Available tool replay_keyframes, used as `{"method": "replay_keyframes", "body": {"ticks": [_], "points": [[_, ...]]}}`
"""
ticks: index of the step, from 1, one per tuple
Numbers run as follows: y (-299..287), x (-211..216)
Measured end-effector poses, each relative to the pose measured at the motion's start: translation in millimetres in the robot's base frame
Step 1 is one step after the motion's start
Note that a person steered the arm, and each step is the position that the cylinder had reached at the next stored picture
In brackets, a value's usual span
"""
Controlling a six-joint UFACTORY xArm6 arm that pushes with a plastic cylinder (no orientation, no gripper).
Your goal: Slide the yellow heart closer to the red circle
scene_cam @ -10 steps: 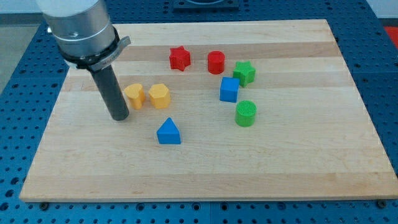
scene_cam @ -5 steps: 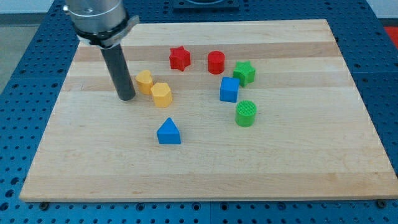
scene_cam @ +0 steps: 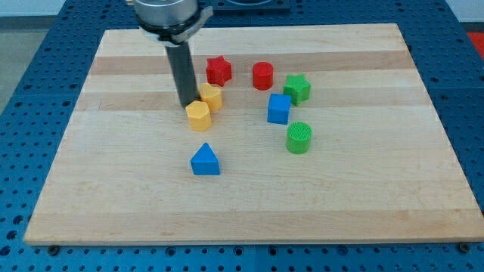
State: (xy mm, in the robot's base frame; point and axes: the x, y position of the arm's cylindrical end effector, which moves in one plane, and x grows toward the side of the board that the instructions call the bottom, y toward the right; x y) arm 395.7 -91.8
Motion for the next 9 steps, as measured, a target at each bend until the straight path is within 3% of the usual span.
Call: {"method": "replay_keyframes", "body": {"ticks": [2,5,9], "points": [[34,0],[6,-19],[71,-19]]}}
